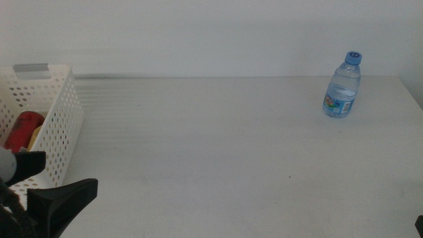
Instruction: Use arms to grab the bottles and put them into the dustbin to the left of the table.
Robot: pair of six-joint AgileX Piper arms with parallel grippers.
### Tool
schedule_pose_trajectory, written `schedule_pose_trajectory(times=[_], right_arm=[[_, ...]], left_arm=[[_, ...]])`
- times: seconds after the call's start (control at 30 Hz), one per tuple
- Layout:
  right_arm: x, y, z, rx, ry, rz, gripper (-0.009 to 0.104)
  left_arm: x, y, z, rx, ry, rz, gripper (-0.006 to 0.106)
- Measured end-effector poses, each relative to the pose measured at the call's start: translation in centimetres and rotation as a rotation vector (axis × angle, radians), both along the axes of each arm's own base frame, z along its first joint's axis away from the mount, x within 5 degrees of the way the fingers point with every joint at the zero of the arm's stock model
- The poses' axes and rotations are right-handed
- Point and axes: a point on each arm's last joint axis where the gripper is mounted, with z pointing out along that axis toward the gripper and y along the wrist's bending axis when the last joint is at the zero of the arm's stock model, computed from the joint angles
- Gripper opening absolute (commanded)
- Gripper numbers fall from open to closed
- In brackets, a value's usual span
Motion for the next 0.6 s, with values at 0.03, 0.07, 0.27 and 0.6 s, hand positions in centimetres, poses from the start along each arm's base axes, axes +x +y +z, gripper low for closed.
schedule_pose_trajectory(times=[0.03,0.07,0.27,0.6], right_arm=[[0.0,0.0,0.0,-0.009,-0.001,0.001,0.077],[0.0,0.0,0.0,-0.027,-0.01,0.002,0.077],[0.6,0.1,2.0,-0.079,-0.165,0.005,0.077],[6.2,0.9,5.4,0.042,0.062,0.0,0.077]], left_arm=[[0.0,0.0,0.0,0.0,0.0,0.0,0.09],[0.0,0.0,0.0,0.0,0.0,0.0,0.09],[0.0,0.0,0.0,0.001,0.0,0.0,0.09],[0.0,0.0,-0.2,0.004,0.005,0.0,0.09]])
